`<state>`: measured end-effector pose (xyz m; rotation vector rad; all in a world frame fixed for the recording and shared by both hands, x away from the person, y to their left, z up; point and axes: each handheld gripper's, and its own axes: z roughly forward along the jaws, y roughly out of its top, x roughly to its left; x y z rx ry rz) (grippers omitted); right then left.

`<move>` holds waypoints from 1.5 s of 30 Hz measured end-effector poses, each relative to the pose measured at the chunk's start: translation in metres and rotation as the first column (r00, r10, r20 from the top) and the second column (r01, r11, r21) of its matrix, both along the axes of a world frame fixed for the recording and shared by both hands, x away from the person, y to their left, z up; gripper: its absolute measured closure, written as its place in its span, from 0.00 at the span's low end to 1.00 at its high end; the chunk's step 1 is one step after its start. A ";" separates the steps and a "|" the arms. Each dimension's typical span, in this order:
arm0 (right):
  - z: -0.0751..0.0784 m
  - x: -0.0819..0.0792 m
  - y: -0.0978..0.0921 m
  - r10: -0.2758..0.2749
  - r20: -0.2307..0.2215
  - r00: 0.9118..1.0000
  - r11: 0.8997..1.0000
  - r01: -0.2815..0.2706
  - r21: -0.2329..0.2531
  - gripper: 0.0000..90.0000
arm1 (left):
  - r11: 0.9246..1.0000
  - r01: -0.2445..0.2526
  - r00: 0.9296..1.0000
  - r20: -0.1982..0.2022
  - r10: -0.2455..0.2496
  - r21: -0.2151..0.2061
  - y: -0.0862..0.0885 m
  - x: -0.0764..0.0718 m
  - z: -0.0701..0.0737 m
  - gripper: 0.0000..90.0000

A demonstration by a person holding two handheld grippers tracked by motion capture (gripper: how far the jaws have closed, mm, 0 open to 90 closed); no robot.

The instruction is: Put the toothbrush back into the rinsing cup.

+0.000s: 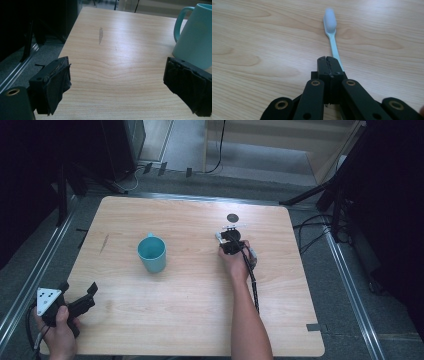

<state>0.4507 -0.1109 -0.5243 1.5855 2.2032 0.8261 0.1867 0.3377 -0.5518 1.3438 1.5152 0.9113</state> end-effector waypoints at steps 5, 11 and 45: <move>0.014 -0.001 -0.018 -0.044 0.014 0.999 0.999 0.043 0.020 1.00 | 1.000 0.000 1.000 0.000 0.000 0.001 0.000 0.000 0.000 0.08; 0.021 -0.004 -0.028 0.002 -0.060 0.998 1.000 -0.001 0.015 0.87 | 1.000 -0.001 1.000 0.000 0.001 0.008 -0.001 0.000 0.000 0.08; 0.023 -0.016 -0.021 0.114 -0.033 0.993 0.992 -0.116 -0.044 0.94 | 1.000 -0.002 1.000 -0.001 0.002 0.008 -0.001 0.000 0.000 0.08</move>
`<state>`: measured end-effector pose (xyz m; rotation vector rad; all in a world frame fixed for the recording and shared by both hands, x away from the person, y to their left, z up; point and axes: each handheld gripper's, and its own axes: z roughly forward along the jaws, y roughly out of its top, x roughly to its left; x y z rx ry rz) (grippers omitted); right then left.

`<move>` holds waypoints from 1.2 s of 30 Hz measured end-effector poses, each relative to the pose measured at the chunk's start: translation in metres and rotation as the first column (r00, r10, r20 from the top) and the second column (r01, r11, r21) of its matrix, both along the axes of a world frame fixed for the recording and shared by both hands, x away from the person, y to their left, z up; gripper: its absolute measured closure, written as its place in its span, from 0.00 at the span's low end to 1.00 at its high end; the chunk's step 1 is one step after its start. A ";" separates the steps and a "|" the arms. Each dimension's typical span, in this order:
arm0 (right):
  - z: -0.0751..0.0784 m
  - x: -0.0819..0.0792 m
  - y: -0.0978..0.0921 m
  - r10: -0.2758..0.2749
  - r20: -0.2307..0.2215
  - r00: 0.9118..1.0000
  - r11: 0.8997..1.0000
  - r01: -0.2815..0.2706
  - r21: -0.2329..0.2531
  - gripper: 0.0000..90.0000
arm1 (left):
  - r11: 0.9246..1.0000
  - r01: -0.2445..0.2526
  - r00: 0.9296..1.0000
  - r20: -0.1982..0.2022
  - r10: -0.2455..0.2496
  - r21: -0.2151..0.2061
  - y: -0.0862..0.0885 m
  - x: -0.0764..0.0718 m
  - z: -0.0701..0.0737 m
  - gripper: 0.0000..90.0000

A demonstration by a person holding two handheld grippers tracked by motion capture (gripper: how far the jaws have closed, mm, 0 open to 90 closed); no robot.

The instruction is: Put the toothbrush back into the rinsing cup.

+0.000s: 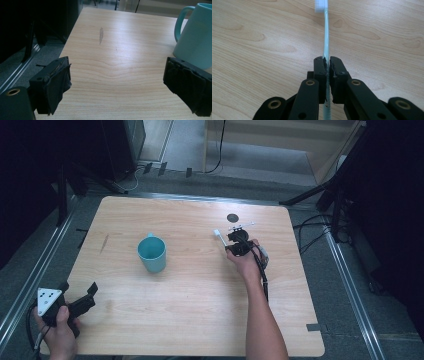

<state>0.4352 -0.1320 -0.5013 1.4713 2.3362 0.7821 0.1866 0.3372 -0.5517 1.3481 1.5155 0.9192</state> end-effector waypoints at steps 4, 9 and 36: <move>0.004 -0.001 -0.001 -0.008 0.019 1.000 0.999 0.008 0.049 0.94 | 1.000 0.000 1.000 -0.001 0.000 0.001 0.000 0.000 0.000 0.08; 0.011 -0.003 0.005 -0.005 0.053 0.999 0.998 0.001 0.070 0.94 | 1.000 0.000 1.000 0.000 0.000 -0.001 0.000 0.000 0.000 0.08; 0.048 -0.033 0.067 0.000 0.342 0.940 0.950 -0.107 0.294 0.94 | 1.000 0.002 1.000 0.003 -0.002 0.000 0.000 0.000 0.000 0.08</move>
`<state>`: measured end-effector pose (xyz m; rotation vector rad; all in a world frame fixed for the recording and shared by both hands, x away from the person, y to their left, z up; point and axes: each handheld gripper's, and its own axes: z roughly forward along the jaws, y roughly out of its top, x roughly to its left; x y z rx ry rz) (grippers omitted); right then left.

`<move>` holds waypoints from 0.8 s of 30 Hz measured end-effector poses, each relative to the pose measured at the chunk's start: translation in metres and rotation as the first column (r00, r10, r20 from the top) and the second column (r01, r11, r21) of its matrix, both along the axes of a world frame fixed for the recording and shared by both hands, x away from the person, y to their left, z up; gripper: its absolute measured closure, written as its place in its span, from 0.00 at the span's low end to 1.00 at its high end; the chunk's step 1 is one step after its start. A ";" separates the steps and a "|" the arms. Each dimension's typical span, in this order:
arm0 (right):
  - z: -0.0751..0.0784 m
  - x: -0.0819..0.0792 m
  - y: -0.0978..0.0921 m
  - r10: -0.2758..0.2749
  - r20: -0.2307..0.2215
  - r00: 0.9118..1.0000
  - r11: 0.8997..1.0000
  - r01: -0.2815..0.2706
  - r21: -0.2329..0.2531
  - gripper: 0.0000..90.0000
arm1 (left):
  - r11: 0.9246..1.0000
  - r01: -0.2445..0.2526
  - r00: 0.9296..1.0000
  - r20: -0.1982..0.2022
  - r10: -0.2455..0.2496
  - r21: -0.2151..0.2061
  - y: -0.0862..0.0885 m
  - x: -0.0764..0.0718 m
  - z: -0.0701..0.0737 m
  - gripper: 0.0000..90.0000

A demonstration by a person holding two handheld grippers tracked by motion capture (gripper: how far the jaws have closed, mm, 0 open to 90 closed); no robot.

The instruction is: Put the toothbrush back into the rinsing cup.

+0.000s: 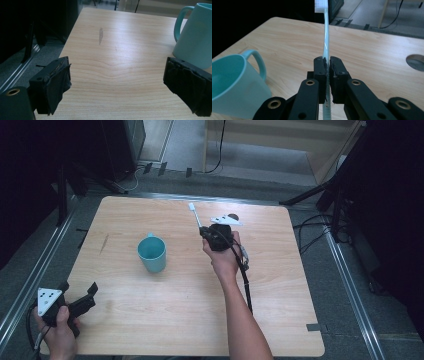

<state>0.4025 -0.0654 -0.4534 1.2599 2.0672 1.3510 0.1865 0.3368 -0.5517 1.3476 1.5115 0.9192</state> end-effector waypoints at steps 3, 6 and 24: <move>0.004 -0.003 0.008 0.017 0.019 1.000 1.000 -0.017 0.016 0.94 | 1.000 0.000 1.000 0.000 0.000 0.000 0.000 0.000 0.000 0.08; 0.009 -0.007 0.017 0.037 0.035 0.999 0.999 -0.038 0.035 0.94 | 1.000 -0.005 1.000 -0.003 0.005 0.001 0.000 0.000 0.000 0.08; 0.023 -0.020 0.081 0.145 0.099 0.984 0.984 -0.154 0.084 0.94 | 1.000 -0.008 1.000 -0.003 0.008 0.004 0.000 0.000 0.000 0.01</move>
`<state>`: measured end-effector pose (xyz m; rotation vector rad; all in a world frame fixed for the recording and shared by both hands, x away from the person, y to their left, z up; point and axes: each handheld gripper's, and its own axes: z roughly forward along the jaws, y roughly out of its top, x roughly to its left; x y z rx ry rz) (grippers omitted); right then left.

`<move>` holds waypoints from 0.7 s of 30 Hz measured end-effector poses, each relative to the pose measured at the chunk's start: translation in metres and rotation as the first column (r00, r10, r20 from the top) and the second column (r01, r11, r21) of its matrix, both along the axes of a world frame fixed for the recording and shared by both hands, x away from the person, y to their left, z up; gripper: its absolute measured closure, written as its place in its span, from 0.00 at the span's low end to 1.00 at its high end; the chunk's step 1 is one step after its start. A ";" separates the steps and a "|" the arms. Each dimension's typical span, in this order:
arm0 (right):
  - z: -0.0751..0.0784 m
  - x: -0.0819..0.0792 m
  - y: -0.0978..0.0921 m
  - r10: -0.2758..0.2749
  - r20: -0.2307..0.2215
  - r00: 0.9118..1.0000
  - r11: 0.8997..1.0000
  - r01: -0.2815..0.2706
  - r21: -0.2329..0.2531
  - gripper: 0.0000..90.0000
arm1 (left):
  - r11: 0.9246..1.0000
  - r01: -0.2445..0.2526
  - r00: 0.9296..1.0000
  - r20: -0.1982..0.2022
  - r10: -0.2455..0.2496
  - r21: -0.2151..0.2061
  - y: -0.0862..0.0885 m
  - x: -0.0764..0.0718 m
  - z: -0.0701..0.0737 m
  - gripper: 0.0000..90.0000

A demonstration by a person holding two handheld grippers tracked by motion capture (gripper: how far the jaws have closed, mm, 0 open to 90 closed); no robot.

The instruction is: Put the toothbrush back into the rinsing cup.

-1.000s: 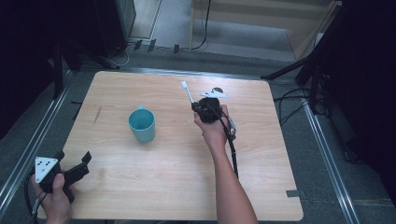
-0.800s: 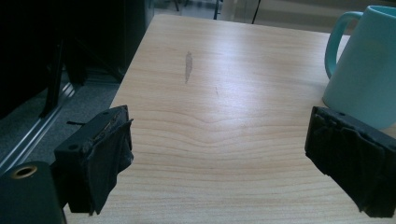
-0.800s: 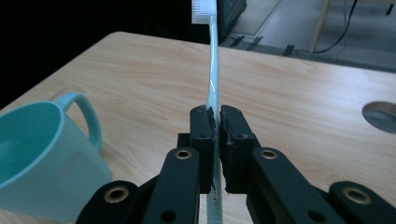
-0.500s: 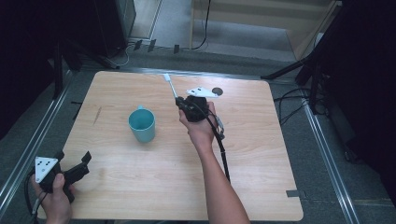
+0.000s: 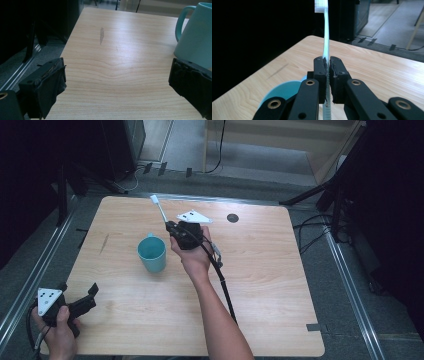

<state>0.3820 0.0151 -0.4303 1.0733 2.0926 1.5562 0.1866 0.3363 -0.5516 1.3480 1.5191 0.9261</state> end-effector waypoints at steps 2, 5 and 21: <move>0.000 -0.001 0.007 0.009 0.003 1.000 1.000 -0.009 0.003 0.94 | 1.000 0.002 1.000 -0.001 -0.002 0.000 0.000 0.000 0.000 0.01; 0.001 -0.002 0.016 0.020 -0.001 1.000 1.000 -0.020 0.020 0.94 | 1.000 0.005 1.000 -0.001 -0.005 -0.003 0.000 0.000 0.000 0.00; -0.013 0.001 0.051 0.053 0.015 0.998 0.996 -0.054 0.065 0.94 | 1.000 0.005 1.000 -0.002 -0.005 -0.004 0.001 0.000 0.000 0.00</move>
